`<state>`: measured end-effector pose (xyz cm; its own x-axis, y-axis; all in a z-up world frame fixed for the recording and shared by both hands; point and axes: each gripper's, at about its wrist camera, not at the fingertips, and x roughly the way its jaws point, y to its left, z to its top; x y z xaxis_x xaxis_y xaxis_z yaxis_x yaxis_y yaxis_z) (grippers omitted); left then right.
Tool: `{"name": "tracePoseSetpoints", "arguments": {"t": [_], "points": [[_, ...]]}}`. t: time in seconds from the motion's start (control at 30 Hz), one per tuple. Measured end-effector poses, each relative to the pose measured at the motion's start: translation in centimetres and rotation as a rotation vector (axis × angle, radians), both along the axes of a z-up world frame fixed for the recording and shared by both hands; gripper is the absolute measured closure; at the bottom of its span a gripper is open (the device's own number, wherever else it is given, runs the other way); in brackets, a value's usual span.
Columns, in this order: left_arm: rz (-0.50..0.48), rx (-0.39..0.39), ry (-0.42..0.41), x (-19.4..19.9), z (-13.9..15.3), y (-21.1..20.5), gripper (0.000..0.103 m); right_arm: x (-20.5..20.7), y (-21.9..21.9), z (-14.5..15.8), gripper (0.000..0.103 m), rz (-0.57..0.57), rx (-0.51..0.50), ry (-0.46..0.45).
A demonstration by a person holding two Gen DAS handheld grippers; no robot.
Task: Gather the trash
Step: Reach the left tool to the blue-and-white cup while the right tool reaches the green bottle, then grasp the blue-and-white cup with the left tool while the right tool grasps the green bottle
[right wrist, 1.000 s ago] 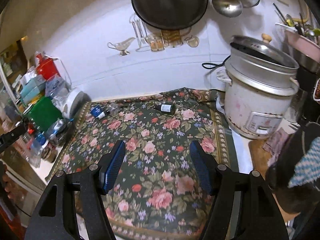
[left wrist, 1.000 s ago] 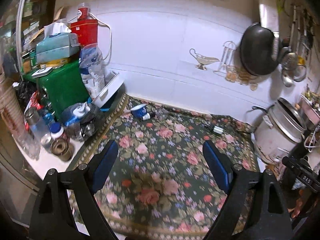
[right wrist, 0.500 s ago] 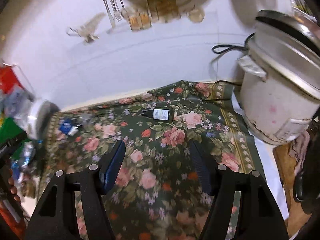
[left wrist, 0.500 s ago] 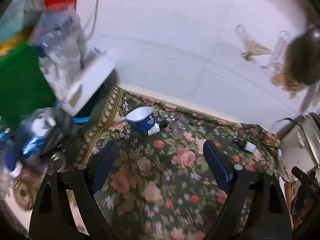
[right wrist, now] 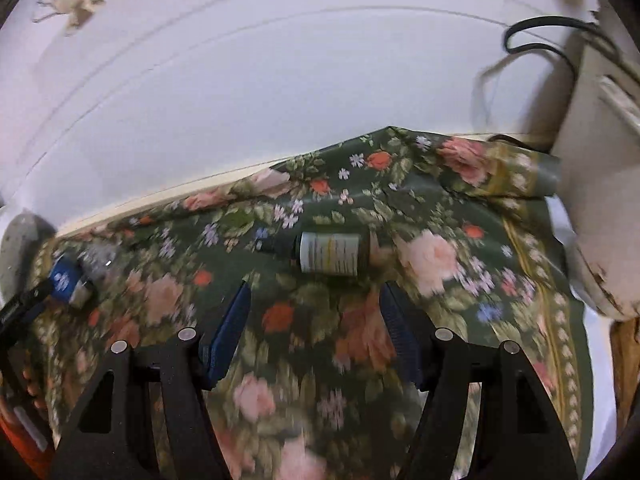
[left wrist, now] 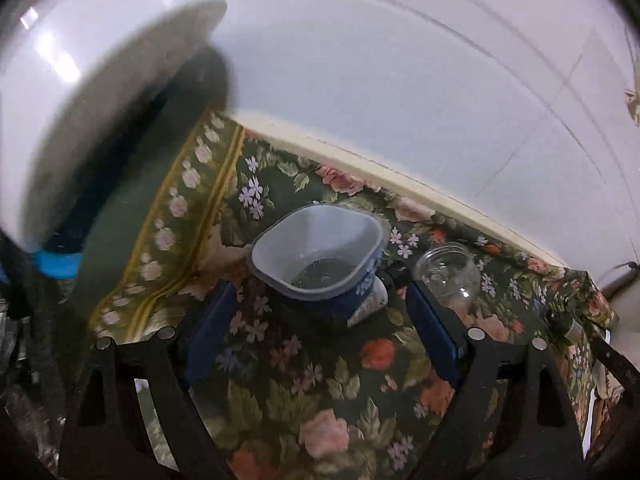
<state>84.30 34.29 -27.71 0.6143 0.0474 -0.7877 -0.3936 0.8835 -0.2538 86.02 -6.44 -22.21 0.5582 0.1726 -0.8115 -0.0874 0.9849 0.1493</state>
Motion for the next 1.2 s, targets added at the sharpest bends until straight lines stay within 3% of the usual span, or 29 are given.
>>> {"name": "tracePoseSetpoints", "arguments": {"t": [0.17, 0.3, 0.4, 0.67, 0.9, 1.2], "points": [[-0.016, 0.002, 0.02, 1.5, -1.7, 0.4, 0.017, 3.0, 0.7, -2.2, 0.04, -0.033, -0.043, 0.018], [-0.03, 0.014, -0.019, 2.4, -1.9, 0.4, 0.02, 4.0, 0.2, -3.6, 0.04, -0.063, -0.038, 0.033], [-0.054, 0.043, -0.036, 3.1, -1.6, 0.2, 0.032, 4.0, -0.4, -3.9, 0.049, -0.077, -0.028, 0.032], [-0.062, 0.142, -0.062, 1.6, 0.2, -1.5, 0.033, 1.9, -1.4, -3.7, 0.051, -0.066, 0.002, 0.022], [-0.104, 0.165, -0.077, -2.8, 4.2, -5.1, 0.033, -3.5, -2.7, -0.1, 0.051, -0.021, 0.034, -0.012], [-0.174, 0.188, -0.078, -9.4, 8.2, -13.1, 0.033, -10.5, -6.1, 4.6, 0.051, 0.068, 0.084, -0.07]]}}
